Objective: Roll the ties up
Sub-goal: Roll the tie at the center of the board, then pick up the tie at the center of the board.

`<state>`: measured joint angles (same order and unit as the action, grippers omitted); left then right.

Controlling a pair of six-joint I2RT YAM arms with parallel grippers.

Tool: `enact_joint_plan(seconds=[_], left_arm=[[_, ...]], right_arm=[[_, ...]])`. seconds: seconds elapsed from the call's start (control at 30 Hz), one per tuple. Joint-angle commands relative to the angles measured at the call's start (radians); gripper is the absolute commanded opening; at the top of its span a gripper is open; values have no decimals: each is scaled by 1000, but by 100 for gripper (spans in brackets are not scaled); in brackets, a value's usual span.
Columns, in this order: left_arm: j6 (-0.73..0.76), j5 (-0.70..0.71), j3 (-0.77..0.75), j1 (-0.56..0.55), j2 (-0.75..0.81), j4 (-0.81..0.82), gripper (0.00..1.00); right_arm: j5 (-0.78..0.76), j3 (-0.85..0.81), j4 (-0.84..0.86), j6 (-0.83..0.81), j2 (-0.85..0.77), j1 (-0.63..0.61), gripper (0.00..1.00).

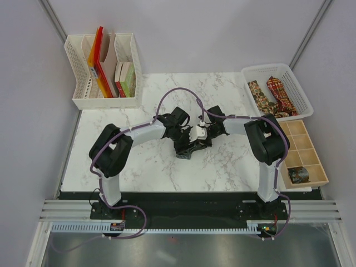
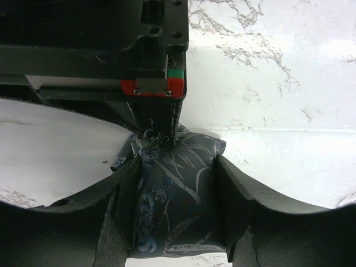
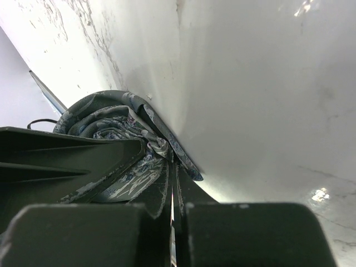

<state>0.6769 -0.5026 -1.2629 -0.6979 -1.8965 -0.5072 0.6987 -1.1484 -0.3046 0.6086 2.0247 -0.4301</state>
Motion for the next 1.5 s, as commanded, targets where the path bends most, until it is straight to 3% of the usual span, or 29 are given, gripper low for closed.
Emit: enact_joint_plan(seconds=[0.0, 0.4, 0.63, 0.77, 1.03, 1.17, 1.3, 1.47], left_arm=[[3, 42, 68, 6, 22, -39, 62], [111, 81, 155, 38, 97, -25, 71], [79, 47, 109, 38, 28, -31, 55], [99, 77, 120, 38, 8, -31, 39], [136, 131, 135, 38, -16, -50, 23], [145, 139, 138, 38, -15, -51, 20], [150, 142, 145, 38, -18, -53, 18], [147, 142, 134, 38, -26, -57, 17]], right_arm=[[-334, 36, -80, -90, 80, 8, 0], [-338, 32, -83, -99, 78, 8, 0], [-262, 35, -45, -90, 54, 7, 0], [-194, 30, -36, -84, 39, 4, 0], [-107, -7, -44, -50, -80, 13, 37], [-94, -2, -70, -50, -103, 36, 46], [-88, 18, -80, -61, -127, 60, 65], [-27, 51, -30, -15, -127, 70, 82]])
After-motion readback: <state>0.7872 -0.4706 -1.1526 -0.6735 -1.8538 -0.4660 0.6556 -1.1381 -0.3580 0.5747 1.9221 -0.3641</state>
